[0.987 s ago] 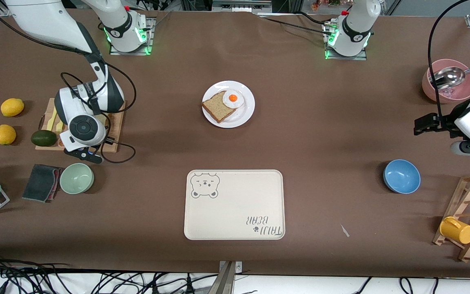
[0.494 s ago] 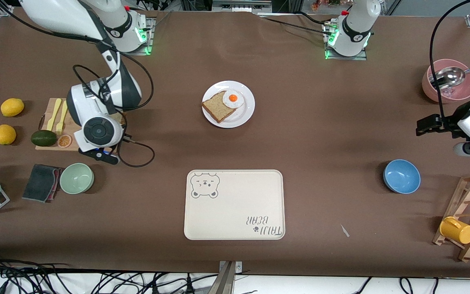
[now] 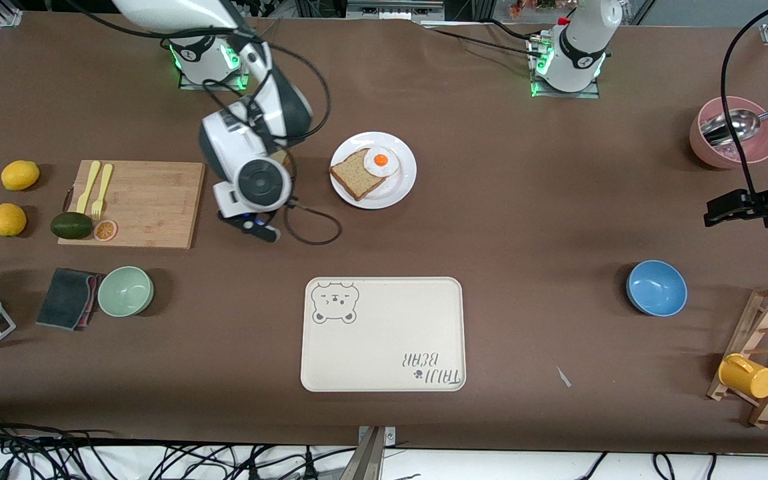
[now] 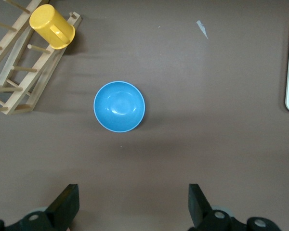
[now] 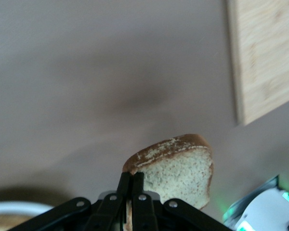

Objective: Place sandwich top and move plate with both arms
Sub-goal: 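Carry the bread slice over the white plate with the right gripper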

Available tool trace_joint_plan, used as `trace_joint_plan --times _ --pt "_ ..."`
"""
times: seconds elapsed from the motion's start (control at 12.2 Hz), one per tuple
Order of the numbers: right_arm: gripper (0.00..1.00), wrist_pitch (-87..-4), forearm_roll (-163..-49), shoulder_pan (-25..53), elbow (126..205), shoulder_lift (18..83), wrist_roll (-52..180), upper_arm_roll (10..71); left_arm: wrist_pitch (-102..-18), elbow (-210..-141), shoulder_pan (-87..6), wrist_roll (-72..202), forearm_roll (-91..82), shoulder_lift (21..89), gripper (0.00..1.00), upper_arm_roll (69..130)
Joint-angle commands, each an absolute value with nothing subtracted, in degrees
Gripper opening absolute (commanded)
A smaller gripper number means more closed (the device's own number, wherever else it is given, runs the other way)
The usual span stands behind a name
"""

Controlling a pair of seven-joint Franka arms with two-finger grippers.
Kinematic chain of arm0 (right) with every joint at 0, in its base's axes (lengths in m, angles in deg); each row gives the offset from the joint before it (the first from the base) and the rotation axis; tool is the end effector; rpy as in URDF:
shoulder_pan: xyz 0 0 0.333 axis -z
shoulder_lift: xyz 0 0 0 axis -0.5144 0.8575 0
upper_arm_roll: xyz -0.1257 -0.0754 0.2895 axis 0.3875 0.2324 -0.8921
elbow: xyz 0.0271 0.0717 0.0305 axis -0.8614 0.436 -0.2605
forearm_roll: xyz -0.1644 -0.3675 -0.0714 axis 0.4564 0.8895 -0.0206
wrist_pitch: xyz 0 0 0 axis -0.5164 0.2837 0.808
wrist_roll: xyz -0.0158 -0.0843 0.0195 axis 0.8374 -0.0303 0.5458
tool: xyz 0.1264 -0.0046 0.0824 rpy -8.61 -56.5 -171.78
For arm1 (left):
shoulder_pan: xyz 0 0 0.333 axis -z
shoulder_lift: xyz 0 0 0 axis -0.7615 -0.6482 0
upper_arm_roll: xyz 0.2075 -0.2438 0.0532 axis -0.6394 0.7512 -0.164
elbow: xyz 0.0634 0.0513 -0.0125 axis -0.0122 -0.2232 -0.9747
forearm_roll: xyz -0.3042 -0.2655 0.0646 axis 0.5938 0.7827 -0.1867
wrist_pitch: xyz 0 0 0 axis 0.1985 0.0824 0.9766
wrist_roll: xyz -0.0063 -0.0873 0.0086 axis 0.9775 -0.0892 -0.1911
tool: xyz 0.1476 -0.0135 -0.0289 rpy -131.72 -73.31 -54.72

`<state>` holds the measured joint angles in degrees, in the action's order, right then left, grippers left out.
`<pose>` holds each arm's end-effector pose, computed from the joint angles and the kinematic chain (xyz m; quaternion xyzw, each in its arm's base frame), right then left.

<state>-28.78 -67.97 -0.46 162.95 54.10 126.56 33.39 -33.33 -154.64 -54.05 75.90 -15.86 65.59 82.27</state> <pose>0.5169 0.3344 0.2551 0.9546 -0.2026 -0.1525 0.1562 0.6460 0.0454 0.5280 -0.9994 0.0085 0.0292 0.0169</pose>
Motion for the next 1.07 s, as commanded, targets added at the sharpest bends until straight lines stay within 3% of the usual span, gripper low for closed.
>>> trace_joint_plan --times 0.0,0.41,0.58,0.99 --pt "0.00 -24.17 -73.57 -3.83 155.17 57.80 130.32 33.89 -35.30 -154.31 -53.90 76.21 -15.25 65.80 1.00 82.37" --pt "0.00 -25.39 -81.32 -10.77 148.14 65.08 139.37 33.81 -35.31 -154.40 -53.11 76.13 -15.17 65.62 1.00 82.72" --pt "0.00 -29.68 -81.59 -13.15 146.63 67.81 141.65 33.81 -35.31 -154.49 -51.71 74.38 -15.26 65.53 1.00 83.25" --pt "0.00 -32.95 -80.98 -14.92 146.63 68.87 140.96 33.81 -35.22 -154.49 -50.30 73.75 -15.25 65.62 1.00 83.34"
